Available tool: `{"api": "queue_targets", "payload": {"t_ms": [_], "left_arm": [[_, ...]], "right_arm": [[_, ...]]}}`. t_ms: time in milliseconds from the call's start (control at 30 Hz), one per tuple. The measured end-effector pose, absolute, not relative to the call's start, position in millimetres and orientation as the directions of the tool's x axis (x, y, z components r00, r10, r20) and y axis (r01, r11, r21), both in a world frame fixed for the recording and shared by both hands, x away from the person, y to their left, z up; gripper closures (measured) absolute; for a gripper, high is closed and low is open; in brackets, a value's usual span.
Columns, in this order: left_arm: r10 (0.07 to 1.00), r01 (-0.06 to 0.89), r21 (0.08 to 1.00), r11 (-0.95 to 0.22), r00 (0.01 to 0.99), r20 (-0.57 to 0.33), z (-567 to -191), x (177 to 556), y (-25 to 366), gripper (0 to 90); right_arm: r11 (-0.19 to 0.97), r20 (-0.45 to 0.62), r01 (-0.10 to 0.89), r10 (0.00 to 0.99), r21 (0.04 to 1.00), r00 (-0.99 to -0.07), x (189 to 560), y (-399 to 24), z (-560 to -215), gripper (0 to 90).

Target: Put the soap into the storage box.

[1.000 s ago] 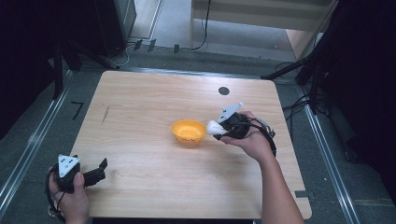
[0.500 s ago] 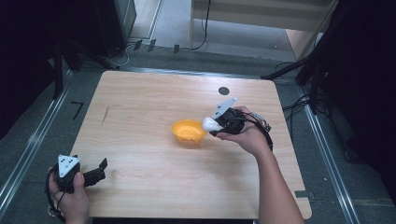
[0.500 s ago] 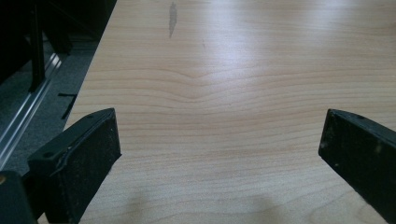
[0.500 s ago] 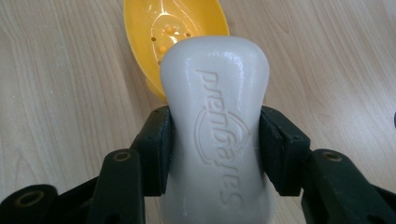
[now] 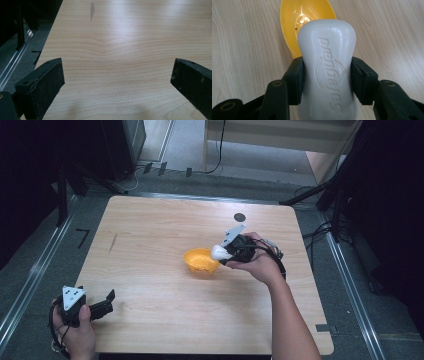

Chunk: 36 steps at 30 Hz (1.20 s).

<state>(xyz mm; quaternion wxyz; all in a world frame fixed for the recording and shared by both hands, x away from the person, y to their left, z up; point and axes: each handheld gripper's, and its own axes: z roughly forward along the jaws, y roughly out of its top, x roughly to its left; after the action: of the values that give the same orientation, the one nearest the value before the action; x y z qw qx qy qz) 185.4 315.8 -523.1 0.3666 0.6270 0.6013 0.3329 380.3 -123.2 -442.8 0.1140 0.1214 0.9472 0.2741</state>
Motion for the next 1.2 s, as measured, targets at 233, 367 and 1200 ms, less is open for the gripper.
{"api": "queue_targets", "payload": {"t_ms": [233, 367, 1200], "left_arm": [[0.998, 0.51, 0.86, -0.01, 0.055, -0.021, -523.1, 185.3, 315.3, 0.0], [0.998, 0.51, 0.86, -0.009, 0.054, -0.021, -523.1, 185.2, 315.4, 0.0], [0.998, 0.51, 0.86, -0.011, 0.054, -0.019, -523.2, 185.4, 315.1, 0.0]], "right_arm": [[0.825, -0.146, 0.16, 0.28, 0.542, -0.949, 383.1, -114.1, -445.2, 50.6], [0.825, -0.146, 0.158, 0.278, 0.543, -0.949, 385.1, -108.8, -445.3, 50.6], [0.848, -0.132, 0.11, 0.206, 0.519, -0.97, 396.0, -72.3, -452.8, 50.6]]}}
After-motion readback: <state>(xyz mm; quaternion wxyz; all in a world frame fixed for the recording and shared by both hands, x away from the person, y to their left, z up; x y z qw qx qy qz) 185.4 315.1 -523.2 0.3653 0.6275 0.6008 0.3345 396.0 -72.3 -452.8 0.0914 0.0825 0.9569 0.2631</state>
